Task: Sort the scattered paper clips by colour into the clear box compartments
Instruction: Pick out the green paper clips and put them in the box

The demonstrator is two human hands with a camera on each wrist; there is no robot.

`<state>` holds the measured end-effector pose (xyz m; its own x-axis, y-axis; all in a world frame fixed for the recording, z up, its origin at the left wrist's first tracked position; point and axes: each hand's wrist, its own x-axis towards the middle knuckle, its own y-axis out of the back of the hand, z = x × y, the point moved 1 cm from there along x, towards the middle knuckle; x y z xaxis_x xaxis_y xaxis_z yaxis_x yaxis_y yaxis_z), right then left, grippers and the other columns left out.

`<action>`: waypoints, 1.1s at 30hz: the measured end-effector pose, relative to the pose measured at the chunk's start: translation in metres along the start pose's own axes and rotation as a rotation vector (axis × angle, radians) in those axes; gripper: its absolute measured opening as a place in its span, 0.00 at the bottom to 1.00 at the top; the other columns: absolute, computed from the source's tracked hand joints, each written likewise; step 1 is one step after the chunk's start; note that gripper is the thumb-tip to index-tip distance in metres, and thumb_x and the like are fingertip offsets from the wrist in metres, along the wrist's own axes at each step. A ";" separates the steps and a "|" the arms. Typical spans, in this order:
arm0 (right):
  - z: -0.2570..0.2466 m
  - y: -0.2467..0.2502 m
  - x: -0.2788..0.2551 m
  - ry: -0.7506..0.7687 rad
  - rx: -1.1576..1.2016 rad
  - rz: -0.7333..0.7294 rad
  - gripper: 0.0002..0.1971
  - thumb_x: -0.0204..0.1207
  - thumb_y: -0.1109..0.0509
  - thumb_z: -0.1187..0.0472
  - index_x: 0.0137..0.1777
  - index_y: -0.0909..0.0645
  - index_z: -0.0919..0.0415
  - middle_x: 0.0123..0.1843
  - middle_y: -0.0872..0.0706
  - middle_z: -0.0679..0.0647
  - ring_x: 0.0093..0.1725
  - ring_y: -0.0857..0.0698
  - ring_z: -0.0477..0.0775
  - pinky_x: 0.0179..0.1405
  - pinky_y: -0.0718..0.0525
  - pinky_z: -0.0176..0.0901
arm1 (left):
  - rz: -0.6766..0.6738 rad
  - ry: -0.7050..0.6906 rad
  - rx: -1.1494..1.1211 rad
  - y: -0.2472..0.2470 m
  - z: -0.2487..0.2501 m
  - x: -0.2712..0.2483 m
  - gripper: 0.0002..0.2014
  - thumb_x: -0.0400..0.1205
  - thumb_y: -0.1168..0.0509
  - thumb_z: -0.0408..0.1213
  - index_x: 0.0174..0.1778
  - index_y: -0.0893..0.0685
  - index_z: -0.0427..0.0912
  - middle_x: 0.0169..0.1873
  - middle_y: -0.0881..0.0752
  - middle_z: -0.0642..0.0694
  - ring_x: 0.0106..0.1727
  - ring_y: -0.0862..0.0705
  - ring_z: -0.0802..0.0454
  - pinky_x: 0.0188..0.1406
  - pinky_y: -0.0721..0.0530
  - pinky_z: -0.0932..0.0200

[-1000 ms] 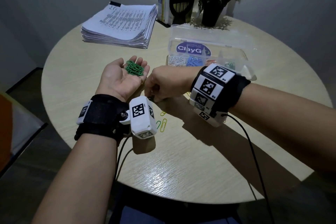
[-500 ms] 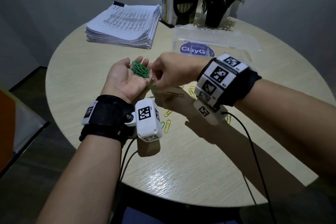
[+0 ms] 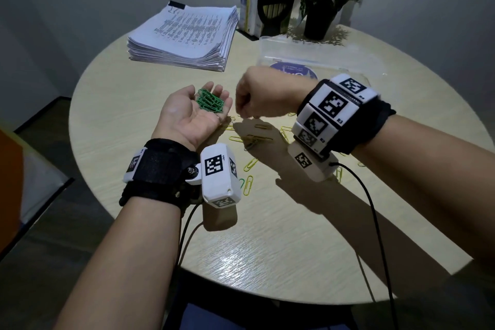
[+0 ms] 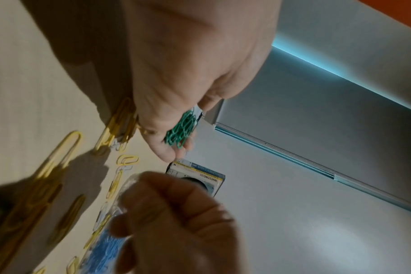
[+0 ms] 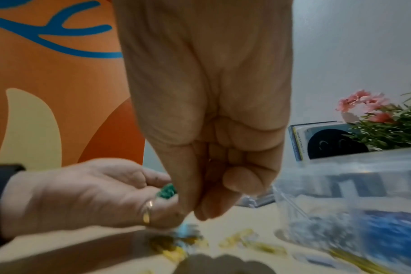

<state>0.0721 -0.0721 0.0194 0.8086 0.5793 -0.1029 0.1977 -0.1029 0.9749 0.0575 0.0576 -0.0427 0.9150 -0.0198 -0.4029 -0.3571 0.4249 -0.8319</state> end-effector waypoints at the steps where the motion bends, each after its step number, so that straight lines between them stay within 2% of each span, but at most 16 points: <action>1: 0.003 -0.004 -0.002 -0.013 -0.037 -0.048 0.07 0.74 0.29 0.64 0.49 0.11 0.60 0.39 0.13 0.51 0.39 0.17 0.49 0.40 0.18 0.38 | 0.000 -0.005 -0.002 0.000 0.001 0.000 0.20 0.89 0.54 0.41 0.44 0.22 0.33 0.38 0.19 0.37 0.42 0.19 0.44 0.45 0.20 0.48; 4: 0.009 -0.016 -0.006 -0.056 -0.020 -0.132 0.09 0.73 0.26 0.53 0.49 0.11 0.56 0.42 0.12 0.49 0.44 0.15 0.49 0.43 0.17 0.41 | 0.005 -0.004 0.000 0.001 0.001 0.000 0.20 0.89 0.54 0.41 0.44 0.22 0.33 0.39 0.19 0.37 0.43 0.19 0.44 0.46 0.21 0.47; 6: 0.010 -0.022 -0.005 -0.072 0.009 -0.167 0.10 0.72 0.24 0.50 0.48 0.12 0.55 0.42 0.12 0.48 0.45 0.15 0.48 0.46 0.15 0.43 | 0.010 -0.010 0.005 0.001 0.000 0.000 0.20 0.89 0.54 0.41 0.44 0.22 0.33 0.39 0.19 0.38 0.43 0.19 0.43 0.46 0.21 0.47; 9: 0.010 -0.027 -0.003 -0.062 -0.001 -0.166 0.05 0.73 0.26 0.54 0.45 0.15 0.53 0.42 0.14 0.49 0.46 0.15 0.50 0.45 0.15 0.43 | 0.016 -0.012 0.012 0.001 -0.001 -0.001 0.20 0.89 0.54 0.41 0.45 0.22 0.33 0.39 0.19 0.38 0.44 0.19 0.44 0.50 0.21 0.48; 14: 0.015 -0.023 -0.002 -0.085 -0.024 -0.126 0.06 0.76 0.30 0.57 0.48 0.15 0.58 0.39 0.18 0.50 0.42 0.20 0.51 0.32 0.24 0.37 | 0.018 -0.014 0.021 0.000 -0.002 -0.002 0.20 0.89 0.54 0.42 0.45 0.21 0.33 0.40 0.19 0.37 0.45 0.20 0.43 0.51 0.22 0.48; 17: 0.021 -0.023 -0.003 -0.078 -0.065 -0.077 0.08 0.77 0.31 0.58 0.49 0.14 0.61 0.42 0.16 0.53 0.44 0.18 0.54 0.36 0.25 0.40 | 0.012 -0.014 0.017 0.000 -0.001 -0.003 0.20 0.89 0.54 0.42 0.45 0.22 0.33 0.40 0.19 0.37 0.44 0.20 0.44 0.48 0.21 0.48; 19: 0.023 -0.021 -0.005 -0.064 -0.061 -0.052 0.07 0.77 0.30 0.57 0.48 0.15 0.59 0.43 0.16 0.52 0.45 0.18 0.53 0.40 0.25 0.40 | 0.010 -0.014 0.008 0.001 0.000 -0.003 0.20 0.89 0.53 0.42 0.46 0.21 0.33 0.39 0.19 0.37 0.44 0.19 0.44 0.48 0.20 0.48; 21: 0.020 -0.019 -0.009 -0.038 -0.025 -0.084 0.03 0.75 0.28 0.57 0.45 0.16 0.55 0.40 0.16 0.48 0.44 0.18 0.50 0.40 0.23 0.40 | 0.011 -0.019 -0.007 0.001 0.002 -0.003 0.20 0.89 0.53 0.42 0.46 0.21 0.32 0.39 0.19 0.37 0.44 0.19 0.44 0.49 0.20 0.47; 23: 0.016 -0.019 -0.013 -0.016 -0.019 -0.164 0.04 0.72 0.25 0.56 0.44 0.15 0.52 0.39 0.16 0.45 0.42 0.18 0.47 0.43 0.20 0.40 | 0.015 -0.021 -0.013 0.002 0.002 -0.002 0.20 0.89 0.53 0.42 0.47 0.21 0.32 0.39 0.19 0.37 0.44 0.19 0.44 0.49 0.21 0.47; 25: 0.012 -0.024 -0.016 -0.003 -0.062 -0.218 0.07 0.71 0.23 0.56 0.48 0.13 0.54 0.40 0.16 0.44 0.42 0.19 0.46 0.45 0.19 0.39 | 0.018 -0.020 -0.002 0.002 0.002 -0.003 0.20 0.89 0.54 0.42 0.47 0.22 0.32 0.39 0.19 0.37 0.44 0.19 0.44 0.48 0.21 0.47; 29: 0.010 -0.027 -0.019 0.008 -0.108 -0.223 0.08 0.75 0.26 0.57 0.52 0.14 0.56 0.42 0.18 0.46 0.44 0.20 0.48 0.49 0.17 0.44 | 0.029 -0.021 0.022 0.002 0.003 -0.009 0.20 0.89 0.54 0.42 0.46 0.22 0.33 0.38 0.19 0.38 0.43 0.19 0.44 0.48 0.20 0.47; 31: 0.006 -0.026 -0.022 0.047 -0.091 -0.206 0.07 0.75 0.27 0.57 0.51 0.14 0.56 0.42 0.17 0.47 0.43 0.19 0.49 0.47 0.18 0.44 | 0.028 -0.030 0.038 0.003 0.005 -0.015 0.20 0.89 0.54 0.42 0.45 0.22 0.33 0.38 0.19 0.38 0.43 0.19 0.44 0.48 0.20 0.47; 33: -0.001 -0.025 -0.026 0.113 -0.016 -0.205 0.06 0.73 0.25 0.57 0.48 0.14 0.55 0.41 0.15 0.48 0.41 0.18 0.47 0.43 0.18 0.39 | 0.027 -0.041 0.048 0.004 0.008 -0.022 0.20 0.89 0.53 0.42 0.45 0.22 0.33 0.38 0.19 0.38 0.43 0.19 0.44 0.46 0.20 0.47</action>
<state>0.0455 -0.0839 -0.0016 0.6852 0.6734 -0.2775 0.3421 0.0387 0.9389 0.0374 0.0667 -0.0346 0.9124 0.0288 -0.4083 -0.3733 0.4681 -0.8010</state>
